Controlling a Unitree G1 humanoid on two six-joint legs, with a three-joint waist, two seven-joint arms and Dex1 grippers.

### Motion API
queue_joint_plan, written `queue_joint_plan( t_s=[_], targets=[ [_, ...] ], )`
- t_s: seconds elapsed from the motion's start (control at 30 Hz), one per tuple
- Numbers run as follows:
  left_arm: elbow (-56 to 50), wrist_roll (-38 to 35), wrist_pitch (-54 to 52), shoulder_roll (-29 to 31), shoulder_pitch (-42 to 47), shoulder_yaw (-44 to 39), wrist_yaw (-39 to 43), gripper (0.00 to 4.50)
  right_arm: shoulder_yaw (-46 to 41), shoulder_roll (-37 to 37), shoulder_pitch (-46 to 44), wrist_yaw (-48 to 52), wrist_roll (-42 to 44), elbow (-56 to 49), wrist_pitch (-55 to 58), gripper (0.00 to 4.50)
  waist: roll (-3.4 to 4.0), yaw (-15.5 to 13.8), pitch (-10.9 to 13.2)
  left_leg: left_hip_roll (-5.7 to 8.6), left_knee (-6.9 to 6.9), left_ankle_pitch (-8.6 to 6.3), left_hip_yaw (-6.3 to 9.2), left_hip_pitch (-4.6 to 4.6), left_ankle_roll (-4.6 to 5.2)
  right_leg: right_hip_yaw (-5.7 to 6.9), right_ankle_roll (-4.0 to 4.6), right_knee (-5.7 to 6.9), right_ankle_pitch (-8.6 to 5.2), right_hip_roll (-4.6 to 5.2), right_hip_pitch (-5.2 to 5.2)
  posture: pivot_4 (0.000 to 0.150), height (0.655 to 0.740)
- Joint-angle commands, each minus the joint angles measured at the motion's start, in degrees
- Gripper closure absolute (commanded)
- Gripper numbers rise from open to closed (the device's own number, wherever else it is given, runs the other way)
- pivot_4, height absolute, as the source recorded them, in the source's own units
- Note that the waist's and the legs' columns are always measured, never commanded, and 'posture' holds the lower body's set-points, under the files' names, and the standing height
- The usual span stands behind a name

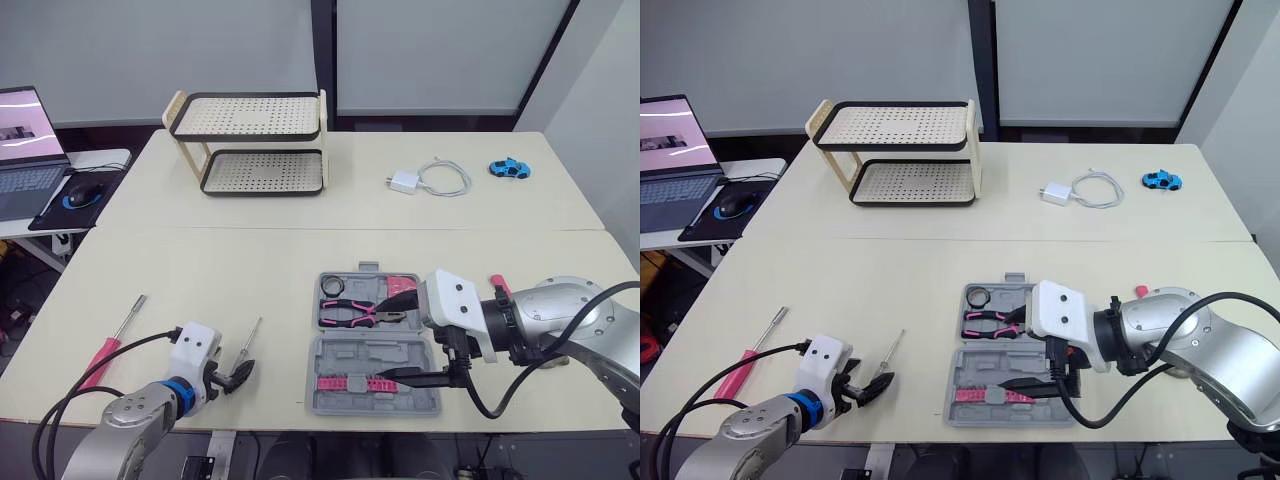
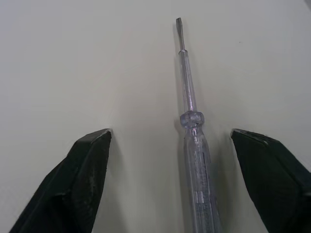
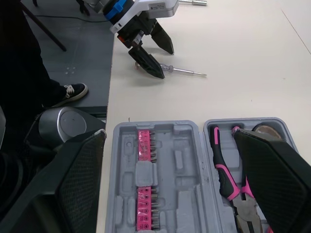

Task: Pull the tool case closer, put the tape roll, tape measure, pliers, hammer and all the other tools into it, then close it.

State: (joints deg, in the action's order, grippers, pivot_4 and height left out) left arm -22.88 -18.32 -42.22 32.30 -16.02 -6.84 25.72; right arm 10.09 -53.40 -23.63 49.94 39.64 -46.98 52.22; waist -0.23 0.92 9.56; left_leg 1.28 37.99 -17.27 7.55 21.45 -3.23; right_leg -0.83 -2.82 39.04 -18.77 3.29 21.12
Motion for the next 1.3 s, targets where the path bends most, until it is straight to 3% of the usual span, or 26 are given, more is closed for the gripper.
queue_joint_plan(
  t_s=[0.03, 0.37, 0.63, 0.9, 1.17, 1.3],
  targets=[
    [1.29, 0.13, -1.6, -0.82, 0.09, 2.71, 0.65, 1.5, -1.96, -0.51, -0.11, 0.24, 1.1, -1.31, -0.19, 0.0, 0.03, -0.08, -0.02, 0.0, 0.0, 0.0, -0.01, -0.01, 0.0, 0.0, 0.0, 0.0, 0.0, 0.0, 0.0, 0.15, 0.74],
    [0.01, -2.77, -2.71, 1.79, 0.56, -1.62, 5.11, 4.3, -3.35, -1.39, 0.78, -0.11, 1.88, -1.47, 0.16, 0.0, 0.04, -0.21, -0.03, -0.01, 0.0, 0.0, -0.01, -0.02, 0.0, -0.03, 0.0, 0.0, 0.0, 0.0, 0.01, 0.15, 0.74],
    [1.06, -5.16, 7.83, 16.14, 9.44, -2.7, 24.1, 4.29, -9.43, -4.44, 5.02, -0.42, 4.14, -2.95, 0.98, 0.0, -0.06, -0.69, 0.03, 0.0, -0.01, 0.0, 0.01, 0.07, -0.01, 0.04, 0.01, -0.02, 0.0, -0.04, 0.05, 0.15, 0.74],
    [-1.4, -3.93, 14.92, 24.41, 23.42, 7.21, 39.7, 4.29, -22.74, -11.78, 19.09, 1.82, 5.13, -5.29, 1.98, 0.0, -0.1, -0.56, 0.06, 0.0, -0.02, 0.0, -0.06, 0.28, 0.0, 0.02, 0.0, -0.1, 0.0, -0.03, 0.2, 0.15, 0.74],
    [-4.87, 1.74, 13.02, 22.15, 34.78, 20.46, 40.63, 4.29, -32.85, -15.49, 31.34, 5.38, 2.49, -6.32, 1.14, 0.0, -0.15, -0.18, 0.1, 0.07, 0.01, -0.01, -0.43, 0.22, 0.03, -0.02, 0.0, -0.03, 0.0, -0.25, 0.13, 0.15, 0.74],
    [-5.14, 8.27, 8.0, 14.79, 41.53, 31.27, 36.54, 4.29, -32.36, -15.79, 33.19, 4.14, -0.03, -6.01, 0.83, 0.0, -0.23, -0.28, 0.13, 0.12, 0.08, -0.01, -0.43, 0.23, 0.03, -0.02, 0.0, -0.03, 0.0, -0.25, 0.06, 0.15, 0.74]
  ],
)
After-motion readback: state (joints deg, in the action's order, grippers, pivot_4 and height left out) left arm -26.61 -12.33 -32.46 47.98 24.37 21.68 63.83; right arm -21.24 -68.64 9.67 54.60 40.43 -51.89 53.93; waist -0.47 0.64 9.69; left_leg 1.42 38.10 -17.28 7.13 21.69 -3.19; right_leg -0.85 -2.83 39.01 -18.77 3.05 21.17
